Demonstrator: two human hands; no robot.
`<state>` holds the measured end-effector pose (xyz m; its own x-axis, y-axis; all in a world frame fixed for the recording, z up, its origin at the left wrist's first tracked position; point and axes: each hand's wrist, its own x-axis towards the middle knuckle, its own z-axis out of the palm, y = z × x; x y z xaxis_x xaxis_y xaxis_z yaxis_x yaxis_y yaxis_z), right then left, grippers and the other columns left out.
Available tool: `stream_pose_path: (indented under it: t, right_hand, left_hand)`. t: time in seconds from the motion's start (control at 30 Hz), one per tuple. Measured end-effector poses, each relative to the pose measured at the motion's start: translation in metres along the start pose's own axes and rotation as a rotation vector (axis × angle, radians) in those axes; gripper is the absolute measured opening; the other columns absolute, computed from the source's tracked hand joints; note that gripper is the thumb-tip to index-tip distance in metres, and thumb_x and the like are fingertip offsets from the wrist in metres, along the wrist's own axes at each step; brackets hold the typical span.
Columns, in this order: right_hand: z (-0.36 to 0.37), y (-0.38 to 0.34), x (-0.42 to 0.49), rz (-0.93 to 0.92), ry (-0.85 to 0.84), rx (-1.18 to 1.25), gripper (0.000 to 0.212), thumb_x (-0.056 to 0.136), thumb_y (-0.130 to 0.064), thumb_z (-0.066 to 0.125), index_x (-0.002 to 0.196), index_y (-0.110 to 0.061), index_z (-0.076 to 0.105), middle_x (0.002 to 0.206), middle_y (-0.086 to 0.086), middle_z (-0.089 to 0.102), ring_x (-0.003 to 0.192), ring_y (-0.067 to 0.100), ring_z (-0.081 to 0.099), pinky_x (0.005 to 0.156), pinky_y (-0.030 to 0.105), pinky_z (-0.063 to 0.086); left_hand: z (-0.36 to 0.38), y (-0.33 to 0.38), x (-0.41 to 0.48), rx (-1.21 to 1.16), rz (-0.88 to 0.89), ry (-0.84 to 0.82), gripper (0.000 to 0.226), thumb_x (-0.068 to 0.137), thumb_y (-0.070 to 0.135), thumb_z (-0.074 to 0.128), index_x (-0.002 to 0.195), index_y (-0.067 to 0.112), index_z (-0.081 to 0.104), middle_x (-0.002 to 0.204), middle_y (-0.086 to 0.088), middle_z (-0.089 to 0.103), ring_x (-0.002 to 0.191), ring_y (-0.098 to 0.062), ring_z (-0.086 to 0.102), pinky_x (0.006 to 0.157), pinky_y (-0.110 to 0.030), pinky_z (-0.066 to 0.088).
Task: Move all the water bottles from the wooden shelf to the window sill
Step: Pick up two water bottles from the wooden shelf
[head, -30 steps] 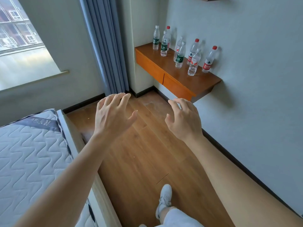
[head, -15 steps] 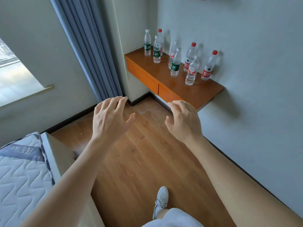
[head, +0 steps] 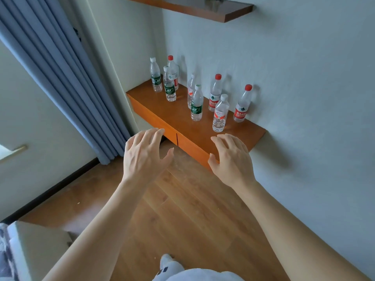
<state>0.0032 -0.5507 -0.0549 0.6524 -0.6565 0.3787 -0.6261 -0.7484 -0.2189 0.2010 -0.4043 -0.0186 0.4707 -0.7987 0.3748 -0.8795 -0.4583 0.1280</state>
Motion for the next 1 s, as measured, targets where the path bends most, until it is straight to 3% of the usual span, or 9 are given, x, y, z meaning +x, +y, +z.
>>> stream_pose_path:
  t: [0.4, 0.73, 1.0]
  right_hand:
    - [0.066, 0.059, 0.111, 0.189, -0.022, -0.069, 0.050, 0.086, -0.038, 0.065, 0.132, -0.017, 0.059, 0.134, 0.007, 0.063, 0.127, 0.028, 0.057, 0.105, 0.048, 0.050]
    - [0.124, 0.102, 0.177, 0.496, -0.007, -0.167, 0.049, 0.082, -0.035, 0.074, 0.126, -0.014, 0.064, 0.127, 0.011, 0.067, 0.122, 0.032, 0.061, 0.099, 0.050, 0.053]
    - [0.163, 0.129, 0.195, 0.688, -0.094, -0.010, 0.061, 0.082, -0.047, 0.073, 0.136, -0.022, 0.056, 0.135, 0.003, 0.062, 0.125, 0.025, 0.058, 0.099, 0.045, 0.054]
  left_hand:
    - [0.107, 0.001, 0.149, -0.088, 0.062, -0.099, 0.058, 0.089, 0.059, 0.048, 0.136, 0.025, 0.048, 0.139, 0.000, 0.055, 0.129, -0.024, 0.049, 0.106, -0.049, 0.039]
    - [0.195, -0.024, 0.272, -0.204, 0.182, -0.281, 0.061, 0.086, 0.059, 0.050, 0.138, 0.027, 0.045, 0.141, 0.001, 0.053, 0.131, -0.023, 0.047, 0.107, -0.047, 0.040]
    - [0.262, -0.035, 0.321, -0.325, 0.176, -0.395, 0.063, 0.082, 0.053, 0.063, 0.136, 0.024, 0.046, 0.135, -0.001, 0.057, 0.125, -0.024, 0.052, 0.098, -0.048, 0.046]
